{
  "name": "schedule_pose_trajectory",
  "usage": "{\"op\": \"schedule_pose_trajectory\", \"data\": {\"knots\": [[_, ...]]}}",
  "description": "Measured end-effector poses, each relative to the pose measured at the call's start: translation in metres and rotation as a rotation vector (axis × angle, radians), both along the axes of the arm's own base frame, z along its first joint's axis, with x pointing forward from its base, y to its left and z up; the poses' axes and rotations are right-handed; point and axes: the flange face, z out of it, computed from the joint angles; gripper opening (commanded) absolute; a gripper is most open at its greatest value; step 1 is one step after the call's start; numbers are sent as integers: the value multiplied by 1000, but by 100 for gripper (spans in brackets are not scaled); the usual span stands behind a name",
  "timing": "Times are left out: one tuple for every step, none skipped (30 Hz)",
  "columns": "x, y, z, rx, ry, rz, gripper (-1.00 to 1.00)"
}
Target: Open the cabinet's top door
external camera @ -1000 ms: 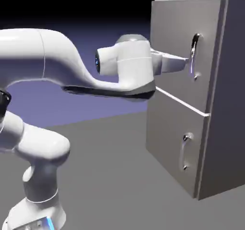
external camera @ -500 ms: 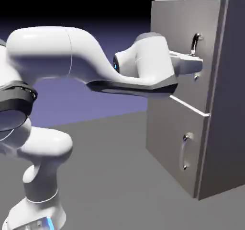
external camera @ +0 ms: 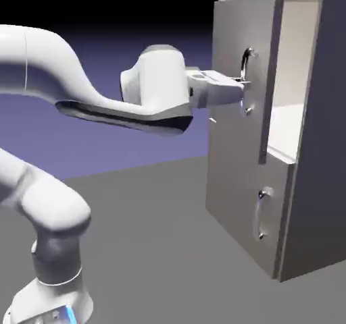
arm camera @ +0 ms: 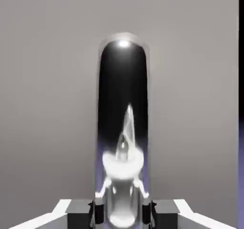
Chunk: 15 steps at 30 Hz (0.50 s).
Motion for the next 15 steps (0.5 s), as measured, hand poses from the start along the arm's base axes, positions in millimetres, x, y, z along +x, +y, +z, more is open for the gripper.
{"op": "schedule_pose_trajectory", "data": {"knots": [[-4, 3, 0, 0, 0, -13, -100], [-8, 6, 0, 0, 0, -25, -100], [-12, 8, 0, 0, 0, -37, -100], [-15, 11, 0, -1, 0, -48, -100], [-19, 14, 0, -3, 1, -59, -100], [-22, 16, 0, -3, 1, -71, -100], [-26, 19, 0, 0, 0, -83, -100], [-30, 23, 0, 0, 0, -97, -100], [-35, 27, 0, 0, 0, -113, -100], [-39, 31, 0, 0, 0, -128, -100], [-43, 34, 0, 0, 0, -142, -100], [-47, 38, 0, 0, 0, -155, -100], [-51, 42, 0, 0, 0, -169, -100], [-55, 45, 0, 0, 0, -182, -100], [-58, 49, 0, 0, 0, -195, -100]]}}
